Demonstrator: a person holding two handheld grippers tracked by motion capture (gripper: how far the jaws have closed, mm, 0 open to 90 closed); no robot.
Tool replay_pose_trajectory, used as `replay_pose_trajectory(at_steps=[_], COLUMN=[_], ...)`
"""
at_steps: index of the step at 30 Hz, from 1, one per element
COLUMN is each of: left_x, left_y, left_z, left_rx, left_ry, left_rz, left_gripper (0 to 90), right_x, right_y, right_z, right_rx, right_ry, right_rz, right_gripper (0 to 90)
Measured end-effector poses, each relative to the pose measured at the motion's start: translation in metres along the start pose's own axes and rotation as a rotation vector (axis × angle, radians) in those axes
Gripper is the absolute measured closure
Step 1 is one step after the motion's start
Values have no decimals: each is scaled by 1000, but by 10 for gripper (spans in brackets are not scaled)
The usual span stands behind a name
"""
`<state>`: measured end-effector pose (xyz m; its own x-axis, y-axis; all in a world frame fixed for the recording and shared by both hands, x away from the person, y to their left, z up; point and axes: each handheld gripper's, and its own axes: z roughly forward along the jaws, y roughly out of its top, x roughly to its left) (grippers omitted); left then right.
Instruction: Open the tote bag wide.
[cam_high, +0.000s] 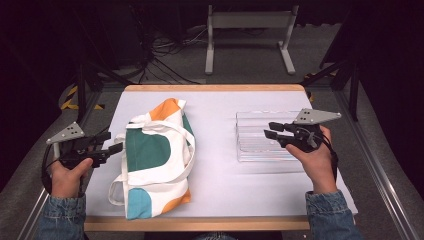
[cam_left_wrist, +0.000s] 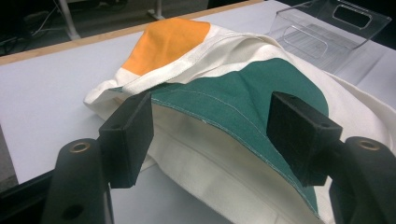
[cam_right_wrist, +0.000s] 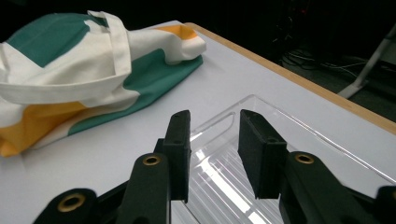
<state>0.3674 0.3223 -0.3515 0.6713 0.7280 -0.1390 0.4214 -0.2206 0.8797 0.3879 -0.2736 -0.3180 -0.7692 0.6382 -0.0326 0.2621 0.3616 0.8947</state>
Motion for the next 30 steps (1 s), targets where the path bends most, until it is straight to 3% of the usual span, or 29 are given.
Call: replay_pose_trajectory(at_steps=[4, 12, 17, 19, 22, 30], left_x=[0, -7, -9, -9, -7, -6], left_y=[0, 6, 8, 8, 7, 6], left_z=[-2, -8, -9, -9, -8, -12], left_rx=[-6, -27, -33, -34, -13, -31], left_ry=[-6, -14, 3, 9, 52, 39], left_rz=[-24, -21, -23, -24, -32, -40], left_gripper=[325, 317, 302, 300, 298, 294], right_x=[4, 18, 40, 44, 57, 95], right_y=[7, 23, 34, 35, 39, 49], right_z=[5, 24, 55, 60, 76, 113], right_rx=[-15, -13, 4, -1, 0, 20], right_ry=[20, 71, 151, 165, 220, 345], right_rz=[2, -34, -76, -83, -98, -153], right_gripper=[612, 568, 538, 535, 529, 527])
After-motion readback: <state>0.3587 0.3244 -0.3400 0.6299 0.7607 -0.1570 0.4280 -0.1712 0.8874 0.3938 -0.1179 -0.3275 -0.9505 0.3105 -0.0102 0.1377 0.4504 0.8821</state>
